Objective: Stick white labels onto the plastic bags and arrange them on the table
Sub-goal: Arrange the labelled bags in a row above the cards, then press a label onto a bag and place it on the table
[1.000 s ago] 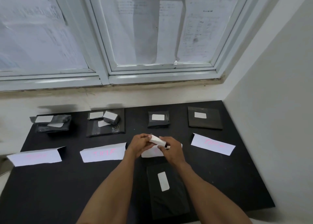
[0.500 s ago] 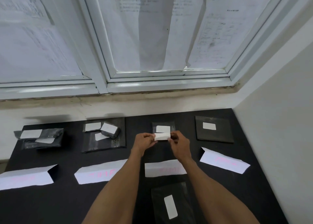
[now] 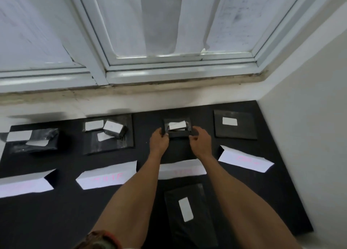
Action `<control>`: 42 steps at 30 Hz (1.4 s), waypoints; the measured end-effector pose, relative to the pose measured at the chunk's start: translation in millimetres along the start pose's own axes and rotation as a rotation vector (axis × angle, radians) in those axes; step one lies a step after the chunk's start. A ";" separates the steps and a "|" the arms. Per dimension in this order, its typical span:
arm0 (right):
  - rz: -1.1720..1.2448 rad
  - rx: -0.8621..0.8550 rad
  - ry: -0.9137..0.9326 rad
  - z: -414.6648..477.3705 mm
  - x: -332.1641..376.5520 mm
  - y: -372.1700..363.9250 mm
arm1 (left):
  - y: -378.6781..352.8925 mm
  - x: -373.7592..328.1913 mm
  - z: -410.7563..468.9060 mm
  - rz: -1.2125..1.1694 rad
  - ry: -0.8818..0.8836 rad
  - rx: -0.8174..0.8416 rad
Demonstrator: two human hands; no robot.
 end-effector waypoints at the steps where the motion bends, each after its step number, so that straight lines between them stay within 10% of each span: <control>1: 0.010 -0.028 -0.016 -10.1 -7.7 4.5 | 1.8 2.6 -9.7 -0.009 -0.005 -0.023; 7: 0.031 -0.124 -0.038 -83.0 -54.7 25.6 | 5.6 9.7 -94.4 0.056 -0.134 -0.373; 12: 0.031 -0.180 -0.061 -145.0 -83.2 32.8 | -25.9 46.9 -188.9 -0.016 0.316 -0.520; 20: -0.064 -0.315 -0.151 -180.9 -100.0 49.2 | -58.2 85.5 -242.2 -0.059 0.538 -0.226; 25: -0.105 0.205 -0.583 -217.9 -137.9 18.7 | -63.0 100.0 -244.6 -0.153 0.530 -0.113; 35: 0.010 0.197 -0.454 -254.6 -153.5 41.2 | -69.2 129.9 -267.1 -0.350 0.651 -0.041; 42: -0.078 -0.139 -0.181 -193.9 -94.6 127.9 | -83.0 15.0 -277.5 -0.657 0.566 0.133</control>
Point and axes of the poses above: each hand's wrist, its own z-axis towards the middle knuckle, its own y-axis out of the back of the hand, x = y × z, the point moved 4 cm from there along z, towards the middle knuckle, and after that the axes turned 6 degrees about -y, right-handed, at the moved point
